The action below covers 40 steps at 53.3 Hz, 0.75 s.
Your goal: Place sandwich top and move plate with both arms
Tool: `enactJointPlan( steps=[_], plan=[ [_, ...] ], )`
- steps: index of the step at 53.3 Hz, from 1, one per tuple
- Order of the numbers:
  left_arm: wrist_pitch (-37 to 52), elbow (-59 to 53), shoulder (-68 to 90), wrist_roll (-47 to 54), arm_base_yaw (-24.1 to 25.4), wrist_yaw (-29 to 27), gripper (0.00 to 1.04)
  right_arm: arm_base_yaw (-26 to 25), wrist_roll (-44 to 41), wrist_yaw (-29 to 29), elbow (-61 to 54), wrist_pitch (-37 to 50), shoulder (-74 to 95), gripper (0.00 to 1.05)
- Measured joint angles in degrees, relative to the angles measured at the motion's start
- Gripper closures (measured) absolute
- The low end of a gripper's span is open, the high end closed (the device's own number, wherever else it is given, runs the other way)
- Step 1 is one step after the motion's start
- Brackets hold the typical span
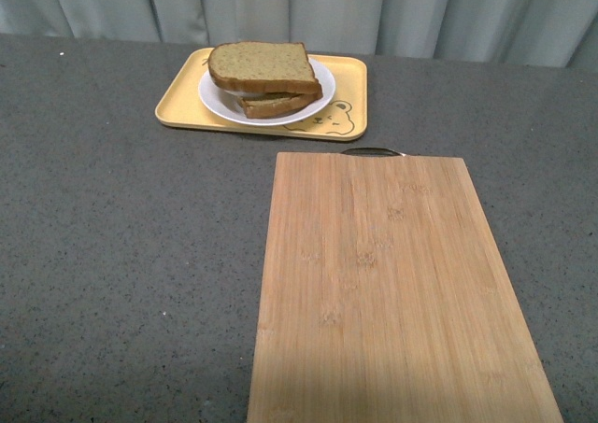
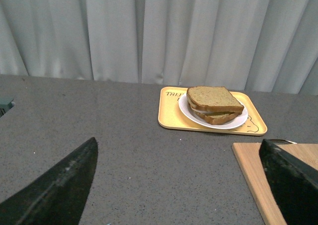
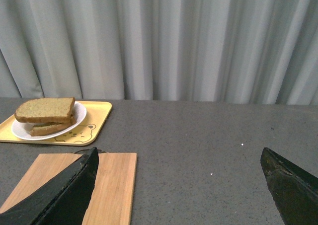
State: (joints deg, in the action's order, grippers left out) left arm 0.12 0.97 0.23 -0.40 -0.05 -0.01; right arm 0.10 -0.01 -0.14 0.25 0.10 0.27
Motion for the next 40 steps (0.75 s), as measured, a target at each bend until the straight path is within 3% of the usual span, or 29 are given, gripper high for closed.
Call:
enactJointPlan(
  steps=[40],
  plan=[
    [0.0,0.0,0.0,0.07,0.0,0.0,0.07,0.0,0.0,0.0,0.0,0.0,0.0,0.09]
  ],
)
